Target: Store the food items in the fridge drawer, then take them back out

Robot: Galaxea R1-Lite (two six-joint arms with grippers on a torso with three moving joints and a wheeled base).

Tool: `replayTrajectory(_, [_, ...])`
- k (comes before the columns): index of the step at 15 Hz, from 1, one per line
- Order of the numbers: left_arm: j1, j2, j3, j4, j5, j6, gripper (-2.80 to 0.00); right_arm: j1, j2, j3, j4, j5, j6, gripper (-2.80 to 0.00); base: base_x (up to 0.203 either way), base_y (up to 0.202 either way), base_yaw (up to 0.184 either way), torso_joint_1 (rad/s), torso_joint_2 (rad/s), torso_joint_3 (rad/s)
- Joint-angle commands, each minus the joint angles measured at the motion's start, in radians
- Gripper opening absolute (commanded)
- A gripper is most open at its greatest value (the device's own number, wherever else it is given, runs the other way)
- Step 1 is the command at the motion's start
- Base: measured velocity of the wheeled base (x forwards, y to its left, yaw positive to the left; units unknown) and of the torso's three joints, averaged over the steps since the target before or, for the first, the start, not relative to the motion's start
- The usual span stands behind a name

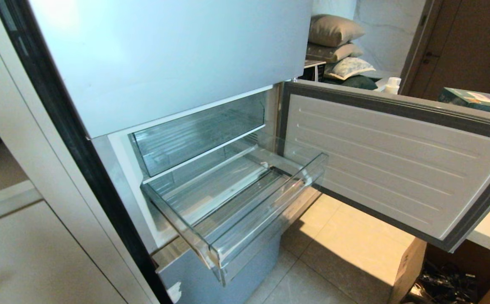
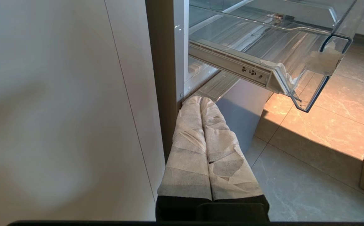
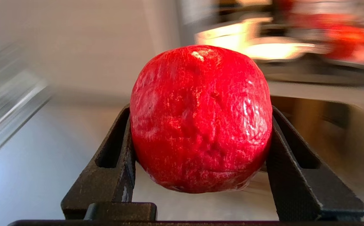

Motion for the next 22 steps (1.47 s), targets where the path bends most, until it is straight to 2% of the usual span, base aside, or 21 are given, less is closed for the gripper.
replayTrajectory(1, [0.000,0.000,0.001,0.000,0.000,0.000,-2.80,-0.273,0.209,-0.044,-0.079,0.015,0.026,-2.80,0.000,0.000,0.000,0.000,0.00,0.000])
replayTrajectory(3, [0.000,0.000,0.000,0.000,0.000,0.001,-2.80,-0.460,0.280,-0.086,-0.118,0.074,0.044,-2.80,0.000,0.000,0.000,0.000,0.00,0.000])
replayTrajectory(5, [0.000,0.000,0.001,0.000,0.000,0.000,-2.80,-0.641,0.364,-0.127,-0.136,0.203,0.053,-2.80,0.000,0.000,0.000,0.000,0.00,0.000])
replayTrajectory(6, [0.000,0.000,0.000,0.000,0.000,0.001,-2.80,-0.683,0.426,-0.149,-0.140,0.249,0.057,-2.80,0.000,0.000,0.000,0.000,0.00,0.000])
replayTrajectory(9, [0.000,0.000,0.000,0.000,0.000,0.001,-2.80,-0.705,0.633,-0.204,-0.195,0.300,0.062,-2.80,0.000,0.000,0.000,0.000,0.00,0.000])
replayTrajectory(13, [0.000,0.000,0.001,0.000,0.000,0.000,-2.80,-0.710,1.003,-0.292,-0.397,0.313,0.057,-2.80,0.000,0.000,0.000,0.000,0.00,0.000])
replayTrajectory(15, [0.000,0.000,0.000,0.000,0.000,-0.001,-2.80,-0.709,1.191,-0.392,-0.451,0.316,0.054,-2.80,0.000,0.000,0.000,0.000,0.00,0.000])
replayTrajectory(18, [0.000,0.000,0.000,0.000,0.000,0.001,-2.80,-0.702,1.446,-0.613,-0.491,0.322,0.053,-2.80,0.000,0.000,0.000,0.000,0.00,0.000])
replayTrajectory(22, [0.000,0.000,0.001,0.000,0.000,0.000,-2.80,-0.628,1.678,-0.882,-0.515,0.396,0.060,-2.80,0.000,0.000,0.000,0.000,0.00,0.000])
